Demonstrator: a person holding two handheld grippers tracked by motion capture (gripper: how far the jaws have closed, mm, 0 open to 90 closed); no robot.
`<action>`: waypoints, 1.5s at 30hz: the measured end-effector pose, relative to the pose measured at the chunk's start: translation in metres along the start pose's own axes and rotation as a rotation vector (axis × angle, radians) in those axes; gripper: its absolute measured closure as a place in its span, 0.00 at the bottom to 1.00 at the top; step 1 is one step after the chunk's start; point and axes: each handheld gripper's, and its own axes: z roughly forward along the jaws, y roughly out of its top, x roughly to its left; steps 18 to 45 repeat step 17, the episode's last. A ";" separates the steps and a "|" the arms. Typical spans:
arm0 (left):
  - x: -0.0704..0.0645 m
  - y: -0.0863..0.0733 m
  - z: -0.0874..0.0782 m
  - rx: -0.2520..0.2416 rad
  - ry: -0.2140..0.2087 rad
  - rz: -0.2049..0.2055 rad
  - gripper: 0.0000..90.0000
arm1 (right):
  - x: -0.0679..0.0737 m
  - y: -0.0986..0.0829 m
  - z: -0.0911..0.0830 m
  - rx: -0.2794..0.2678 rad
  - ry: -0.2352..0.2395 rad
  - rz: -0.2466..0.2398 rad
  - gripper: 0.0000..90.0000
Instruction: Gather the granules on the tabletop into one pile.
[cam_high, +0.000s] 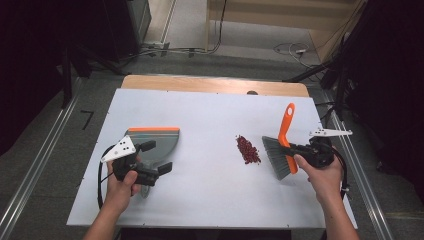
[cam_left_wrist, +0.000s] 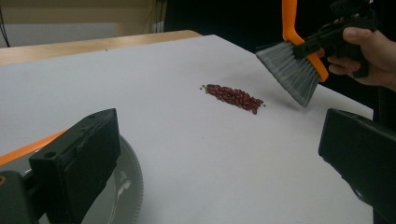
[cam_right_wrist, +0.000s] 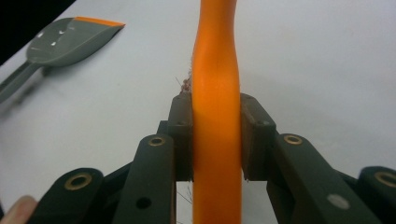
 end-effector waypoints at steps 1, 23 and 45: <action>0.001 0.000 -0.001 0.002 0.004 0.001 0.00 | -0.003 -0.003 0.000 0.003 0.013 0.009 0.76; 0.001 -0.001 -0.003 -0.030 0.035 -0.010 0.00 | -0.013 -0.013 0.004 -0.012 0.058 0.043 0.76; 0.001 -0.001 -0.003 -0.030 0.035 -0.010 0.00 | -0.013 -0.013 0.004 -0.012 0.058 0.043 0.76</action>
